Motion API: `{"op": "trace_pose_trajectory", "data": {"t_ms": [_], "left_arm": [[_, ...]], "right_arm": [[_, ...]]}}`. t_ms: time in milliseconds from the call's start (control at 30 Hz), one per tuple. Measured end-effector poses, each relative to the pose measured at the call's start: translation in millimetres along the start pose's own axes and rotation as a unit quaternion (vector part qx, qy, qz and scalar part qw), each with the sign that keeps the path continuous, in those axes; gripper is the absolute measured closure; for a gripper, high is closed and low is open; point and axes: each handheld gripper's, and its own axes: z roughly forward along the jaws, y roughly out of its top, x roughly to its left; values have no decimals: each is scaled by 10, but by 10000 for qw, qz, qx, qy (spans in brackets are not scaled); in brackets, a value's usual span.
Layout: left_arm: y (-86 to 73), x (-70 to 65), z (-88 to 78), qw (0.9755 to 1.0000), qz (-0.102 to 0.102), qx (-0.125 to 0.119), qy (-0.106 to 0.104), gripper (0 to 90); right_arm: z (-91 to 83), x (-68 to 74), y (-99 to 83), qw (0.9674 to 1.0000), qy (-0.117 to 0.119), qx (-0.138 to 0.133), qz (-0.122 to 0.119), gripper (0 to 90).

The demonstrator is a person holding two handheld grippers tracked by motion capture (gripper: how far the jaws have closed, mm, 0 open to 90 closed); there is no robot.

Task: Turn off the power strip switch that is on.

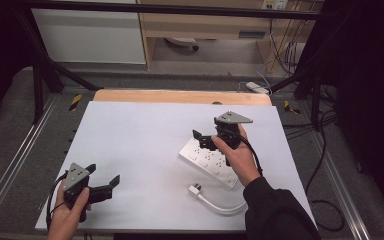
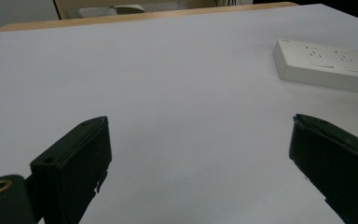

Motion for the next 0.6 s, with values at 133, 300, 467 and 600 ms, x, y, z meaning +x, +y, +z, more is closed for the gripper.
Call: {"op": "trace_pose_trajectory", "data": {"t_ms": [133, 300, 467, 600], "left_arm": [[0, -1, 0, 10000, 0, 1, 0, 58], [-1, -2, 3, 10000, 1, 4, 1, 58], [-3, -2, 6, 10000, -1, 2, 10, 58], [2, -2, 4, 10000, 17, -7, -1, 58]], "right_arm": [[-111, -65, 35, 9999, -64, -115, -8, 77], [-277, -163, 67, 9993, -179, -309, -117, 79], [-460, -276, 69, 9983, -275, -487, -134, 84], [-612, -352, 58, 9974, -333, -626, -124, 94]]}}
